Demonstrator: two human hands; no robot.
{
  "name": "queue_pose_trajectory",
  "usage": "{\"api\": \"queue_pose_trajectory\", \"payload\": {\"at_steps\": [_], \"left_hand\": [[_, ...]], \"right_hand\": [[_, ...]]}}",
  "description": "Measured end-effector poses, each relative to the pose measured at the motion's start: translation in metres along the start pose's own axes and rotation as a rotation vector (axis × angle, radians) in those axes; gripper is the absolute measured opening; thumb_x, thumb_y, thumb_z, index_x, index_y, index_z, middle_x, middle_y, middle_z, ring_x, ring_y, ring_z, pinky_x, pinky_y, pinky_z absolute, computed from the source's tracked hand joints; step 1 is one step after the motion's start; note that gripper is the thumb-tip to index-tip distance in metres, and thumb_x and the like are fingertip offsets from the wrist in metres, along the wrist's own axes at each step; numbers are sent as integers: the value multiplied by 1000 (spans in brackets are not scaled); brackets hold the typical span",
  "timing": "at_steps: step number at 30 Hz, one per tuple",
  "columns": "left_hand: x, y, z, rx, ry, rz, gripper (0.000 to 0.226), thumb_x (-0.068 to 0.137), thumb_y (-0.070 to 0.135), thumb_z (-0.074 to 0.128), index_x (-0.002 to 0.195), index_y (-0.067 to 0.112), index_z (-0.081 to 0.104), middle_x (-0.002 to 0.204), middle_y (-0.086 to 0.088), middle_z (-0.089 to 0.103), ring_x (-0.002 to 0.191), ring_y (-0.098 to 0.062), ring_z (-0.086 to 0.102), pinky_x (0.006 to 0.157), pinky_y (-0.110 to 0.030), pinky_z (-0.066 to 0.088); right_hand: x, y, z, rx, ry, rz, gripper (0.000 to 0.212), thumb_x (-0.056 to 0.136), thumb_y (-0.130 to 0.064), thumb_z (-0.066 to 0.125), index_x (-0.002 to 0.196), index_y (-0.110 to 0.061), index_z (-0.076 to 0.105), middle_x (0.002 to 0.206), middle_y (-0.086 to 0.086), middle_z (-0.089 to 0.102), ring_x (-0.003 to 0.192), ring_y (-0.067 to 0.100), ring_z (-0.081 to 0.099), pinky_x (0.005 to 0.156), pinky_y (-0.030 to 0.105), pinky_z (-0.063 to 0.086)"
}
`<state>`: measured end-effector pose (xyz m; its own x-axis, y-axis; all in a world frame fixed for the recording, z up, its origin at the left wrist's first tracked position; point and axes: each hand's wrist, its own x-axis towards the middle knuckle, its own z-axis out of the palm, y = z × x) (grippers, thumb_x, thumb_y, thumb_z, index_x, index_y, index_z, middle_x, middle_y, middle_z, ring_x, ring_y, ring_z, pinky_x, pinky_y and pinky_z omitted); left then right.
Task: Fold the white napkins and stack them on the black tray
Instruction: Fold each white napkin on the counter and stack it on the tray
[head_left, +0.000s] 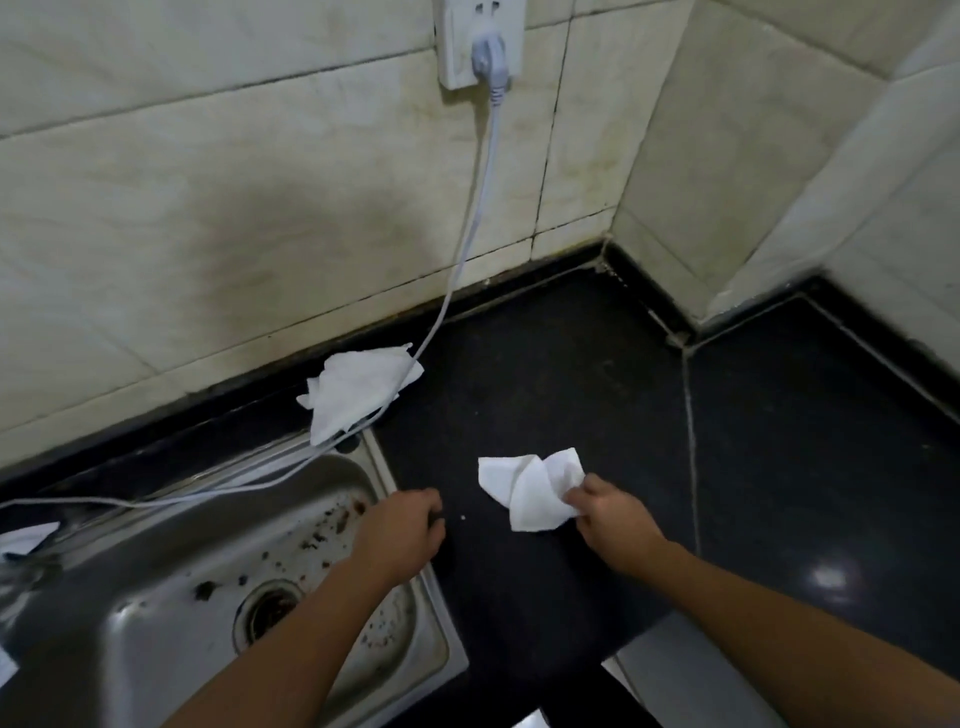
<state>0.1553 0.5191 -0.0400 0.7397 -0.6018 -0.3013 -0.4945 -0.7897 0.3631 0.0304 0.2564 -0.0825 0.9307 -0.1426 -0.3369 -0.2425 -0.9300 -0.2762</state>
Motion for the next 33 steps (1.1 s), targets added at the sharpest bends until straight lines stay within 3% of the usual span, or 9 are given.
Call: {"api": "queue_pose_trajectory", "payload": {"at_steps": [6,9,12,16,18,21,25,29,33], "left_hand": [[0,25,31,-62,-80,-16,12,87,31,56,92,21,61,88,3,65,84,-17,62,72,-33,51],[9,46,44,-85,-86,-25,15,87,30,56,97,21,62,95,3,62,89,-18,61,75,-33,50],[23,68,57,-136,-62,-66,30,88,30,56,117,21,58,114,0,55,100,-21,59,83,-37,50],[45,91,75,-292,-29,-201,45,89,27,60,131,17,48,124,-4,55,109,-23,56,90,-37,47],[51,97,84,-341,-65,-294,36,88,27,62,122,19,55,112,-5,62,101,-23,60,86,-37,50],[49,104,90,-313,-80,-367,4,87,25,61,89,22,61,89,-1,65,87,-21,63,75,-36,53],[30,104,86,-315,41,-443,9,86,21,60,78,18,58,73,2,60,70,-18,60,61,-32,50],[9,91,89,-275,99,-550,16,84,22,64,71,19,55,70,-1,60,68,-20,60,63,-31,50],[-3,83,99,-347,17,-628,23,81,23,68,64,18,53,62,-3,61,60,-22,63,61,-37,56]], "right_hand": [[-42,5,14,113,-140,-2,34,91,-42,55,118,-24,62,124,-6,52,115,15,51,91,27,40],[-34,17,-6,253,-25,129,24,91,-45,54,102,-30,69,110,-8,59,99,14,59,84,31,46],[-9,36,-20,308,94,264,19,91,-41,53,91,-27,66,94,-2,65,87,21,62,74,33,49],[25,38,-22,338,17,394,41,89,-49,56,118,-21,59,104,4,67,96,26,64,74,33,48],[33,32,-13,319,-44,393,38,87,-45,62,117,-22,58,106,4,65,97,26,63,74,33,48],[37,30,-2,350,-58,389,22,84,-26,65,105,-25,60,103,2,66,92,23,63,75,33,52],[33,53,-12,421,51,351,13,86,-20,61,98,-24,59,90,0,67,84,21,64,68,31,50],[31,87,-36,424,179,340,2,89,-19,59,88,-21,60,81,-1,65,75,20,61,62,29,47],[36,100,-44,419,194,299,6,90,-19,60,85,-21,59,77,-3,62,74,19,62,60,27,44]]}}
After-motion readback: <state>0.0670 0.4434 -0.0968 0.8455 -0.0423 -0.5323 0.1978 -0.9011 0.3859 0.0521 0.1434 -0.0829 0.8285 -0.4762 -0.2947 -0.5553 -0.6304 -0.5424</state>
